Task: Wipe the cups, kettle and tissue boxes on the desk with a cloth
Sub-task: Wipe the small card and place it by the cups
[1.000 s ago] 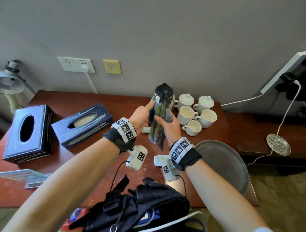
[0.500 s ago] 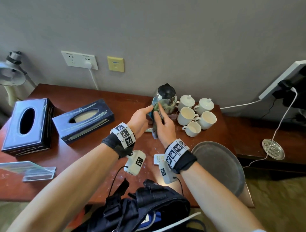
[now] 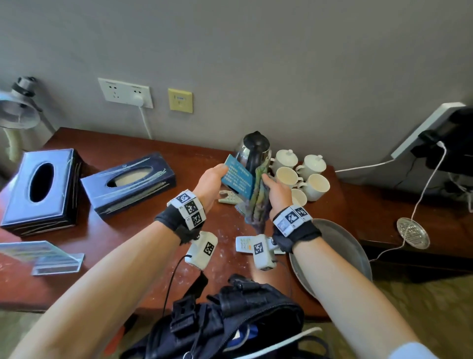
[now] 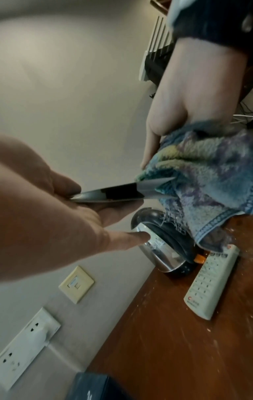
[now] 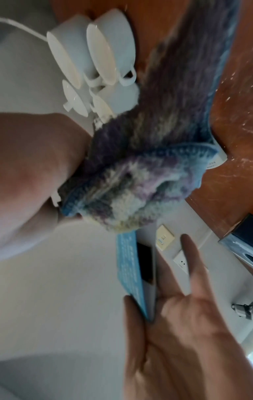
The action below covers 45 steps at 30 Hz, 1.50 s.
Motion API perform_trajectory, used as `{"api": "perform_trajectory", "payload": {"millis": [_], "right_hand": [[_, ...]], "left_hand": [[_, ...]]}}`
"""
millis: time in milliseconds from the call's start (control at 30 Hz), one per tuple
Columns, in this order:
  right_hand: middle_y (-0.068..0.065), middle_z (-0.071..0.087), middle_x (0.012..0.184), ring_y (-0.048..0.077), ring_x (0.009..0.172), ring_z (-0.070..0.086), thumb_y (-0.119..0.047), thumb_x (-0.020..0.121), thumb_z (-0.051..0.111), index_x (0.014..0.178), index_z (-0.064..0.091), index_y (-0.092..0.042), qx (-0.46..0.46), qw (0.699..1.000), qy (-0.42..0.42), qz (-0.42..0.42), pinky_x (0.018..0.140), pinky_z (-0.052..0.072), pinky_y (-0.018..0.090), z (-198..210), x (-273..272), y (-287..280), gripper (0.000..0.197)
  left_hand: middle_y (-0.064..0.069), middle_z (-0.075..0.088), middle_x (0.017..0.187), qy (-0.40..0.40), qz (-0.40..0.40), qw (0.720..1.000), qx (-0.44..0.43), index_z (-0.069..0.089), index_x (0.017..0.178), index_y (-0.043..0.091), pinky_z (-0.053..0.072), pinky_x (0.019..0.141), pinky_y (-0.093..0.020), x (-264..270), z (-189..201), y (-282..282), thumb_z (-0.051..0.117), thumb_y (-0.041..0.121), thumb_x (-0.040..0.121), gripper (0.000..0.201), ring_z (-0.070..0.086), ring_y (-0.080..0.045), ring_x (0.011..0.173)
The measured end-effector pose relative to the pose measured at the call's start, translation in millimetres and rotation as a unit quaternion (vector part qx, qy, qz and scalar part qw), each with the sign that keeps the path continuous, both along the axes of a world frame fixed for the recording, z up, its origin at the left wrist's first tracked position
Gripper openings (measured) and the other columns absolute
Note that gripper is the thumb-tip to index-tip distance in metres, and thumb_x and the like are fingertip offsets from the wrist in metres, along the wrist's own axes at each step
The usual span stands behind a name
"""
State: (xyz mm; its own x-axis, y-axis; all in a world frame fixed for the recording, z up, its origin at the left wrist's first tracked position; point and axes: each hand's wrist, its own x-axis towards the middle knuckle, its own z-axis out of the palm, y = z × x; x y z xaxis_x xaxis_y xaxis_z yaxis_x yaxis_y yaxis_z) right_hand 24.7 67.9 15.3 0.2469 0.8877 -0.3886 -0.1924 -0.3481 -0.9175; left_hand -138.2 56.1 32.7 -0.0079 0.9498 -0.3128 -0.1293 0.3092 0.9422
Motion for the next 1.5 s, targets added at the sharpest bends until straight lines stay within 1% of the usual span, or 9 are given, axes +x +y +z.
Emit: {"api": "perform_trajectory", "payload": {"millis": [133, 267, 533, 667, 800, 967, 1067, 1233, 1500], "right_hand": [[0.012, 0.075, 0.105, 0.032, 0.101, 0.07, -0.029, 0.085, 0.073, 0.114, 0.072, -0.006, -0.052, 0.997, 0.049, -0.005, 0.092, 0.054, 0.047, -1, 10, -9, 0.037], [0.012, 0.074, 0.094, 0.028, 0.087, 0.07, -0.02, 0.086, 0.072, 0.1, 0.073, -0.004, -0.043, 0.996, 0.064, -0.05, 0.079, 0.057, 0.038, -7, 22, -13, 0.021], [0.007, 0.073, 0.073, 0.025, 0.067, 0.071, -0.005, 0.089, 0.067, 0.092, 0.07, -0.006, -0.01, 0.995, 0.045, -0.088, 0.055, 0.056, 0.029, -17, 38, -22, 0.005], [0.016, 0.074, 0.093, 0.033, 0.083, 0.073, -0.012, 0.087, 0.071, 0.107, 0.07, -0.007, -0.033, 0.993, 0.007, -0.116, 0.076, 0.061, 0.045, -27, 54, -24, 0.021], [0.017, 0.073, 0.105, 0.032, 0.096, 0.071, -0.012, 0.087, 0.071, 0.113, 0.069, -0.005, -0.055, 0.982, -0.04, -0.178, 0.089, 0.057, 0.042, -42, 80, -39, 0.027], [0.016, 0.071, 0.099, 0.027, 0.083, 0.069, -0.01, 0.088, 0.069, 0.116, 0.065, -0.002, -0.096, 0.964, -0.04, -0.244, 0.069, 0.055, 0.029, -56, 127, -64, 0.03], [0.017, 0.071, 0.102, 0.03, 0.09, 0.07, -0.012, 0.087, 0.07, 0.121, 0.064, 0.0, -0.101, 0.958, -0.04, -0.264, 0.079, 0.057, 0.035, -62, 153, -66, 0.036], [0.014, 0.07, 0.097, 0.026, 0.085, 0.069, -0.017, 0.091, 0.067, 0.113, 0.067, -0.003, -0.101, 0.962, -0.041, -0.251, 0.061, 0.05, 0.023, -64, 192, -59, 0.026], [0.014, 0.07, 0.088, 0.032, 0.086, 0.068, -0.011, 0.089, 0.069, 0.11, 0.068, 0.003, -0.116, 0.967, -0.003, -0.226, 0.087, 0.057, 0.043, -83, 234, -30, 0.025]], "left_hand": [[-0.005, 0.069, 0.113, 0.082, -0.063, 0.994, 0.026, 0.062, 0.107, 0.025, 0.047, 0.094, -0.04, 1, -12, -2, 0.037, 0.025, 0.106, 0.024, 0.064, -0.021, 0.107], [-0.004, 0.072, 0.11, 0.216, -0.094, 0.971, 0.039, 0.067, 0.121, 0.016, 0.052, 0.079, -0.032, 2, -22, 3, 0.052, 0.021, 0.1, 0.027, 0.067, -0.016, 0.092], [0.001, 0.072, 0.105, 0.301, -0.183, 0.935, 0.05, 0.065, 0.112, 0.023, 0.059, 0.081, -0.031, 11, -26, 19, 0.068, 0.014, 0.088, 0.026, 0.069, -0.015, 0.095], [-0.002, 0.073, 0.097, 0.33, -0.213, 0.919, 0.04, 0.068, 0.096, 0.026, 0.059, 0.08, -0.035, 25, -31, 33, 0.071, 0.024, 0.087, 0.01, 0.07, -0.018, 0.087], [-0.006, 0.071, 0.098, 0.353, -0.26, 0.898, 0.027, 0.066, 0.094, 0.021, 0.059, 0.08, -0.037, 47, -41, 40, 0.073, 0.02, 0.087, 0.01, 0.07, -0.023, 0.088], [-0.005, 0.07, 0.101, 0.387, -0.288, 0.874, 0.051, 0.062, 0.091, 0.024, 0.057, 0.08, -0.034, 87, -57, 42, 0.068, 0.016, 0.088, 0.01, 0.067, -0.021, 0.091], [-0.006, 0.069, 0.104, 0.405, -0.29, 0.865, 0.058, 0.061, 0.093, 0.022, 0.049, 0.078, -0.029, 111, -66, 46, 0.064, 0.014, 0.09, 0.01, 0.064, -0.021, 0.096], [-0.01, 0.068, 0.109, 0.447, -0.31, 0.837, 0.054, 0.061, 0.105, 0.018, 0.045, 0.081, -0.03, 143, -83, 58, 0.061, 0.016, 0.093, 0.013, 0.062, -0.026, 0.1], [-0.015, 0.064, 0.113, 0.483, -0.279, 0.829, 0.04, 0.051, 0.116, 0.013, 0.049, 0.087, -0.037, 177, -105, 66, 0.052, 0.017, 0.099, 0.017, 0.061, -0.031, 0.103]]}}
